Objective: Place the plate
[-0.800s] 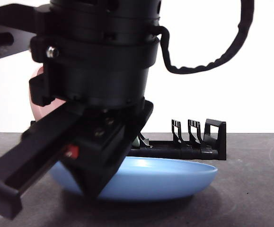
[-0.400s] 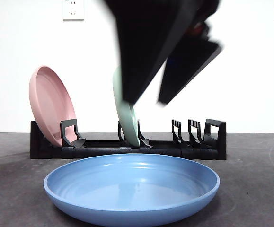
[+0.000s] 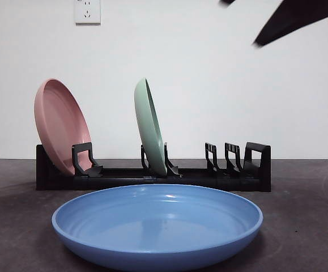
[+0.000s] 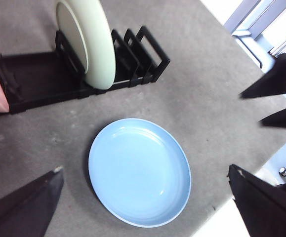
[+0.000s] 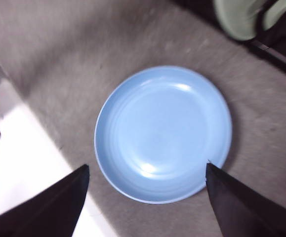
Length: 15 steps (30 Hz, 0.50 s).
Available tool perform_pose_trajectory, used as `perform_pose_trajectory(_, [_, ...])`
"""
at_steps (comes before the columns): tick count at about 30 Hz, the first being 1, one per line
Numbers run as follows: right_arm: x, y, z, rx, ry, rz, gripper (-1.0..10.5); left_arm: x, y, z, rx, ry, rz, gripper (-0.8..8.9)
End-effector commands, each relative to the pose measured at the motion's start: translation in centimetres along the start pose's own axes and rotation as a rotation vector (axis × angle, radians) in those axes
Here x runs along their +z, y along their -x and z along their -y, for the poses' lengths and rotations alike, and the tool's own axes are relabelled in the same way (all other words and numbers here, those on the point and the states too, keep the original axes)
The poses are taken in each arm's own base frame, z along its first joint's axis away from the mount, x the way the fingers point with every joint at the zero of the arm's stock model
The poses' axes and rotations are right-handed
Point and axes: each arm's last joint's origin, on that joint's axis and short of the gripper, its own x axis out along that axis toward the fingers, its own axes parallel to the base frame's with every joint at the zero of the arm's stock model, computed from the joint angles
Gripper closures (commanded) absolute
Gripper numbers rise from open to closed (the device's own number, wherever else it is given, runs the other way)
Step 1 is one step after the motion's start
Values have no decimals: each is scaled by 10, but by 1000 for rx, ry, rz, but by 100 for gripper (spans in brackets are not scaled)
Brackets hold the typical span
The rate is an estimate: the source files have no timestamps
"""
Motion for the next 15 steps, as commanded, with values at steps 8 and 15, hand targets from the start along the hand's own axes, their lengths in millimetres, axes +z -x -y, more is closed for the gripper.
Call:
perform_pose_trajectory(8, [-29,52,23,22,-110,177,573,42,-51,-16,167,74,-141,291])
perform_pose_trajectory(15, [-60,59,24,-12,-192,253,573,87,-92,-19,443,-6,-236,292])
